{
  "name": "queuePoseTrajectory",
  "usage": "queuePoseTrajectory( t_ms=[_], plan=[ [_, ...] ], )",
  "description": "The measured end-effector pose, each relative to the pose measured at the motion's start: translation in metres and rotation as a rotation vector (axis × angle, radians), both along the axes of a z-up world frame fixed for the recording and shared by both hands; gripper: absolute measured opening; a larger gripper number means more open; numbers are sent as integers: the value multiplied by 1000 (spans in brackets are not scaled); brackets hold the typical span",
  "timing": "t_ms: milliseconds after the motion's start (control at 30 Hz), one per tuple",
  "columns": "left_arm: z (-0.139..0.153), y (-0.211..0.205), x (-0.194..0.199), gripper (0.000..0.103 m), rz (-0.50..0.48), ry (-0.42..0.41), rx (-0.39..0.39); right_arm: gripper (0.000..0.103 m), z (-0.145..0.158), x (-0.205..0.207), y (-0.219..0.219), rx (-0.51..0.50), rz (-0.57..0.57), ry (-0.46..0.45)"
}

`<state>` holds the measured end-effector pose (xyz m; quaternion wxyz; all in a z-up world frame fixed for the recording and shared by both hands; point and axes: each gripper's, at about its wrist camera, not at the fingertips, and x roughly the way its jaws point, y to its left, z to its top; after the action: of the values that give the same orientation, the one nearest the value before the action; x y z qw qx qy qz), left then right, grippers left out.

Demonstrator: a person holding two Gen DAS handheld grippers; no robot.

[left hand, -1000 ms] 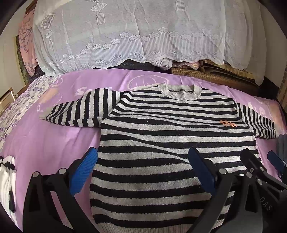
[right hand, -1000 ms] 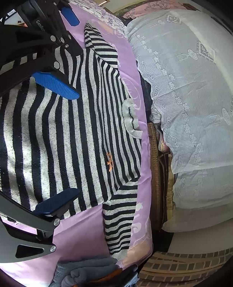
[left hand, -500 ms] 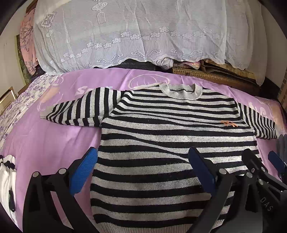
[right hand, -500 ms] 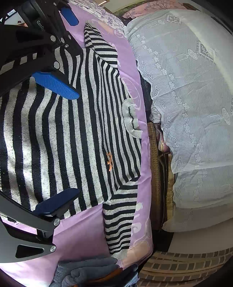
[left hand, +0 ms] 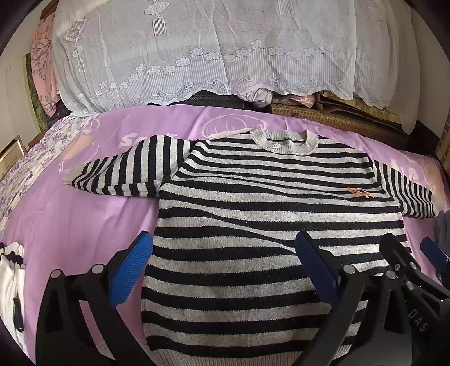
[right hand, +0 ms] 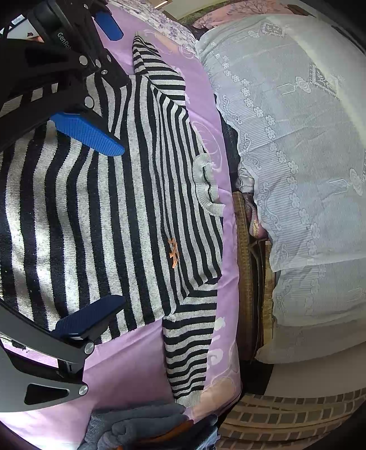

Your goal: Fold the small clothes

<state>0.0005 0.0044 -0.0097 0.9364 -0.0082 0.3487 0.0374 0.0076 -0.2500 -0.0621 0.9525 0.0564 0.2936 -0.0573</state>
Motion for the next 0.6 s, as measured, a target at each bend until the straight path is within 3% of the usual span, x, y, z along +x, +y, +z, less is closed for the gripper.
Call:
queuePoseTrajectory(
  t_ms=[600],
  plan=[
    [-8,2,0,99,3,15,-4,100,-2,1,-1,0,0,1]
  ],
)
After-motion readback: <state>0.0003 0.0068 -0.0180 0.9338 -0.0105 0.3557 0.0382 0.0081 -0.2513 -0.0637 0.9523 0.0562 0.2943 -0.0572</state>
